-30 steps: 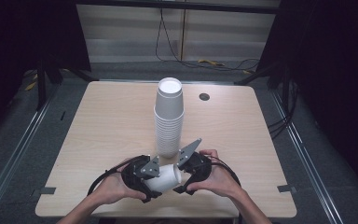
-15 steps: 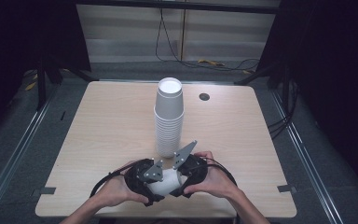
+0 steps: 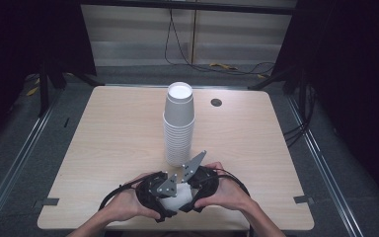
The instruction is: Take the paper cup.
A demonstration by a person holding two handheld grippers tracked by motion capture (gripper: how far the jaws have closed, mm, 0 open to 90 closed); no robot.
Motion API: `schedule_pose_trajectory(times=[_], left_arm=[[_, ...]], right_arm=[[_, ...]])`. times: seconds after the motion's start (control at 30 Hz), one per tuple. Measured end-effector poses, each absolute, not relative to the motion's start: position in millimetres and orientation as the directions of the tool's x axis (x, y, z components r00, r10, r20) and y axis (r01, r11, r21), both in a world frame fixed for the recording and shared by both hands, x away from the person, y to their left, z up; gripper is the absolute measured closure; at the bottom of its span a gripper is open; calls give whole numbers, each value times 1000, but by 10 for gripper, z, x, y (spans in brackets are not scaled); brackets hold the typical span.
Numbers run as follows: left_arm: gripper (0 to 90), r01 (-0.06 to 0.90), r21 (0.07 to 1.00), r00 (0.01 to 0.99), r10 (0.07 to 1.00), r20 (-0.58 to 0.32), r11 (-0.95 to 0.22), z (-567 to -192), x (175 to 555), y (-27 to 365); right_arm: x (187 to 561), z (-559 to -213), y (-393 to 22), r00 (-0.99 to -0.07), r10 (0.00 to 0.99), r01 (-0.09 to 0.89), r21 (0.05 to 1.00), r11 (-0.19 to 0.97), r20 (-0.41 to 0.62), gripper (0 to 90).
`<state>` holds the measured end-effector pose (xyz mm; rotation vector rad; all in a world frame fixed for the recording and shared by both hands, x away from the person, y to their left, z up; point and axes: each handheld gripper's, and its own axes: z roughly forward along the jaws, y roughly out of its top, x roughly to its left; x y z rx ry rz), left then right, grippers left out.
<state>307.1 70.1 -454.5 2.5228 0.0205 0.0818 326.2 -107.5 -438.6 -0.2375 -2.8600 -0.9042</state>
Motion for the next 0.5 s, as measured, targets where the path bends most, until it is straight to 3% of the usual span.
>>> schedule_pose_trajectory(times=[0.5], left_arm=[[159,-7,605,999,16,32,-796,-4547,3083,737]], right_arm=[[3264,-4402,-1093,-974,106,202,568,798,198,218]])
